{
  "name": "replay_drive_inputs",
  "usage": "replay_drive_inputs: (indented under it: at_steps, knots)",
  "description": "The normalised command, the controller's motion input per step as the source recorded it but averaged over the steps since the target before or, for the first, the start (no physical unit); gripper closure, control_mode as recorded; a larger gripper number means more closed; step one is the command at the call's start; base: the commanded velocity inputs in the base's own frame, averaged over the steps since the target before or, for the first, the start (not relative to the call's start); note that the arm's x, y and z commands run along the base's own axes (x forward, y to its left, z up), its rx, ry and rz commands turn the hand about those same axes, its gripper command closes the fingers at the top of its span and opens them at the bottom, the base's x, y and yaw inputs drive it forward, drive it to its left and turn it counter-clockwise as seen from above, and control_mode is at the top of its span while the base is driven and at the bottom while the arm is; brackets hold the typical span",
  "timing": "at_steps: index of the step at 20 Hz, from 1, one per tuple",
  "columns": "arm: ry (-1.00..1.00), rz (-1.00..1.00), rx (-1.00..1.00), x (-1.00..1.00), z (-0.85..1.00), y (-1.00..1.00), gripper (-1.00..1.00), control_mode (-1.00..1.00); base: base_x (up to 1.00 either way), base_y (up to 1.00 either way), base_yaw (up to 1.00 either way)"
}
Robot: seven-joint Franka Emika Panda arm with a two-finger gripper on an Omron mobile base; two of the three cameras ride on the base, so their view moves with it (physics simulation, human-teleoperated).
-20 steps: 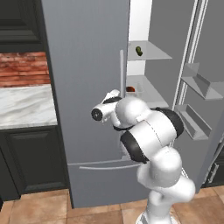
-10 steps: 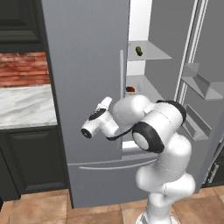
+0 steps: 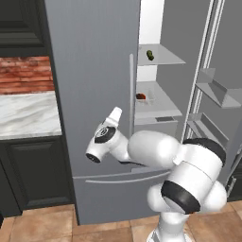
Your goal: Place the tupperware on the second highest shelf of the fridge. Make space for the tupperware among the existing items by rearranging them on the shelves if needed. Close the fridge door when finished.
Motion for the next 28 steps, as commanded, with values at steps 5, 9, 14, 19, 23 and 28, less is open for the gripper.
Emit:
replay_drive_inputs:
  at_steps: [5, 9, 14, 19, 23, 28]
  knots:
    - [0.00, 0.03, 0.25, -0.81, 0.99, -0.01, -1.00, -1.00, 0.00, 0.00, 0.00]
    - [0.00, 0.00, 0.28, -0.84, 0.99, -0.04, -1.00, -1.00, 0.00, 0.00, 0.00]
    - [0.02, 0.00, 0.28, -0.51, 0.80, -0.27, -1.00, -1.00, 0.00, 0.00, 0.00]
    - [0.00, 0.00, 0.39, -0.62, 0.16, -0.41, -1.00, -1.00, 0.00, 0.00, 0.00]
    - [0.00, -0.01, 0.50, -0.64, 0.47, -0.47, -1.00, -1.00, 0.00, 0.00, 0.00]
    - [-0.08, -0.11, 0.53, -0.72, 0.23, -0.49, -1.00, -1.00, 0.00, 0.00, 0.00]
